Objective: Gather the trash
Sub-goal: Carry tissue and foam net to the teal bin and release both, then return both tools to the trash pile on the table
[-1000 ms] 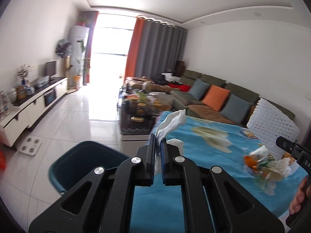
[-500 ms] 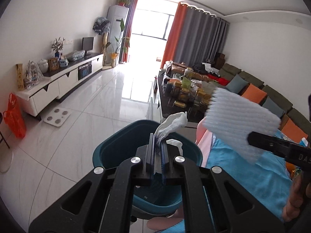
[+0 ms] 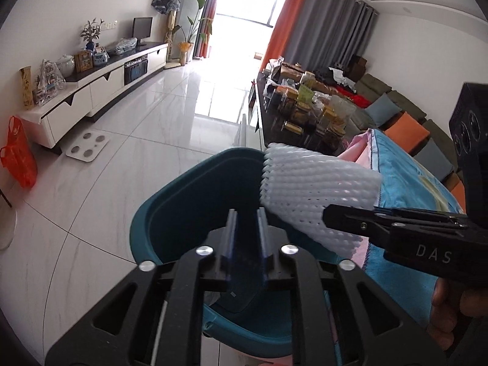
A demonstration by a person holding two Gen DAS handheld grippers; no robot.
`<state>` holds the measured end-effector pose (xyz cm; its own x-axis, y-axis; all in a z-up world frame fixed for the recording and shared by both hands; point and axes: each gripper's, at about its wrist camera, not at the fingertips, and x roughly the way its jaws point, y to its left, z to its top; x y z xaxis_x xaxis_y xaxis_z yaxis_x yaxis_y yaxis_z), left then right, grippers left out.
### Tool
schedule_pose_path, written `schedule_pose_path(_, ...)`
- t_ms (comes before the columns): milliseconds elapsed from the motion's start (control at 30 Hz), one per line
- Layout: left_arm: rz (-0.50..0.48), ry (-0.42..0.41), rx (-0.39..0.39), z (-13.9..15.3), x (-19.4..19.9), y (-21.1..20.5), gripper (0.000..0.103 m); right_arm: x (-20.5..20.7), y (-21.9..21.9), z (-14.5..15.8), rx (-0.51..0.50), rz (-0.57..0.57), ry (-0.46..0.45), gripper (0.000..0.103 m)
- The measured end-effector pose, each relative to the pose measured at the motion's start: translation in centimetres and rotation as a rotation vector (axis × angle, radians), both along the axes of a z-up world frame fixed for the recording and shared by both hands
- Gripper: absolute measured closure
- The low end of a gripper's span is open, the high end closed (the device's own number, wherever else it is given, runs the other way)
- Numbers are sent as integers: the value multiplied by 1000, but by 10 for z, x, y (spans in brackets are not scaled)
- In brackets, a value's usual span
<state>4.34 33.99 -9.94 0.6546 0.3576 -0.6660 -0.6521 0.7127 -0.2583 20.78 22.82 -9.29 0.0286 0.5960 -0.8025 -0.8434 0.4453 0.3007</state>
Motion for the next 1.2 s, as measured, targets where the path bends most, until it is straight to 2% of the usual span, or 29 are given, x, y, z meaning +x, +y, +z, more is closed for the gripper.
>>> schedule_pose_path(67,5,-8,-3,-1,8,-5,69,-2,3,1,-6,2,-17,77)
schedule_pose_path(133,11,-10,-3,-1,9,-6,65,0,5,-2,-17,14,10,67)
schedule_pose_path(267,21,-12,17,2,6,-11,51,6,-5,3,20,-10,11,65)
schedule_pose_path(400,28,-8,45,12,5,-13,45,9,-28,20,94,-49,-23,59)
schedule_pose_path(433,33,-9,60,16,0,-14,39,9,-39,27,125,-67,-40,56)
schedule_pose_path(467,36,-11,70,19,-1,-16,33,10,-48,34,150,-81,-61,47)
schedule_pose_path(567,38,-18,97,30,-3,-21,25,8,-77,53,217,-120,-123,36)
schedule_pose_path(633,38,-16,111,37,-1,-26,21,5,-98,65,252,-141,-181,23)
schedule_pose_path(700,34,-22,129,45,-1,-32,18,0,-120,73,277,-175,-244,21)
schedule_pose_path(867,22,-42,174,68,1,-55,6,-8,-165,81,309,-238,-335,12)
schedule_pose_path(933,8,-60,193,78,1,-67,6,-15,-185,84,325,-266,-392,7)
schedule_pose_path(1200,-113,-146,239,109,11,-139,6,-31,-262,84,355,-412,-505,7)
